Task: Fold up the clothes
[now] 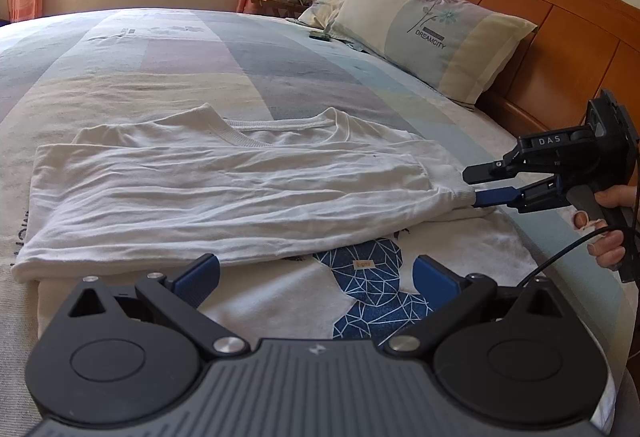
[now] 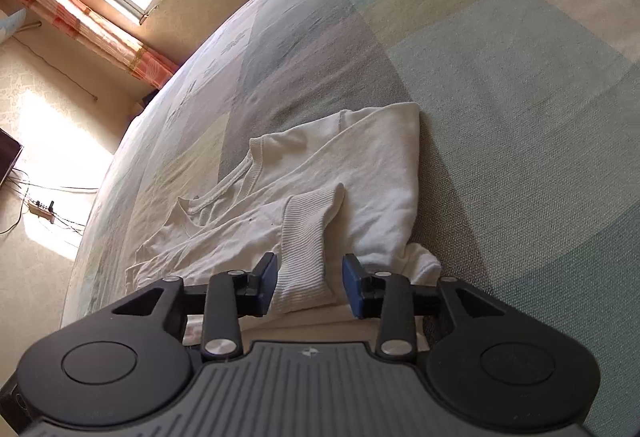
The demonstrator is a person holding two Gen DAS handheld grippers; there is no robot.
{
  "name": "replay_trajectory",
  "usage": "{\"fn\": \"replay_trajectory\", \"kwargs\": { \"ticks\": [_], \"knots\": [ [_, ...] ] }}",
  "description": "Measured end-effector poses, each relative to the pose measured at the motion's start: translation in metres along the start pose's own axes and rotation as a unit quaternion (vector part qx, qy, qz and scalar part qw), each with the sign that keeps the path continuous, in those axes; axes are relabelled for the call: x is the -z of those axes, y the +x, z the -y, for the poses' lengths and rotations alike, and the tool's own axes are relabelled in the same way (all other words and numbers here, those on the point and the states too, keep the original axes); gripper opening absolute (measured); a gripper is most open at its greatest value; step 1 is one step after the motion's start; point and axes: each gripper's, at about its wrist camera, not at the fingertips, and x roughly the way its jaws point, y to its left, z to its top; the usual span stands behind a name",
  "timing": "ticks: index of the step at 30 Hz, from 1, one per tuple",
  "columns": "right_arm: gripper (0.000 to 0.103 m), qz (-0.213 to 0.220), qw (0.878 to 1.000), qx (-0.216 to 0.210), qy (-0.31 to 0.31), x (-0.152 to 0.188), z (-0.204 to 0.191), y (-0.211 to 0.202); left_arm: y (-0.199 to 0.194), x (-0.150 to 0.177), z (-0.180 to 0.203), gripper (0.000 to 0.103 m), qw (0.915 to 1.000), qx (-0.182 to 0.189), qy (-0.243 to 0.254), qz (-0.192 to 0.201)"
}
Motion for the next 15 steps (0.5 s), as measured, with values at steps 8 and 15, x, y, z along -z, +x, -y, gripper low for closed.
{"fn": "replay_trajectory", "kwargs": {
  "ticks": [8,15],
  "knots": [
    [0.059,-0.001,0.999,-0.027,0.037,0.011,0.006,0.009,0.0,0.001,0.003,0.102,1.0,0.004,0.003,-0.001],
    [0.06,0.001,0.996,-0.057,0.065,0.017,-0.003,0.018,-0.001,0.001,0.002,0.102,1.0,0.004,0.0,0.002]
  ]
}}
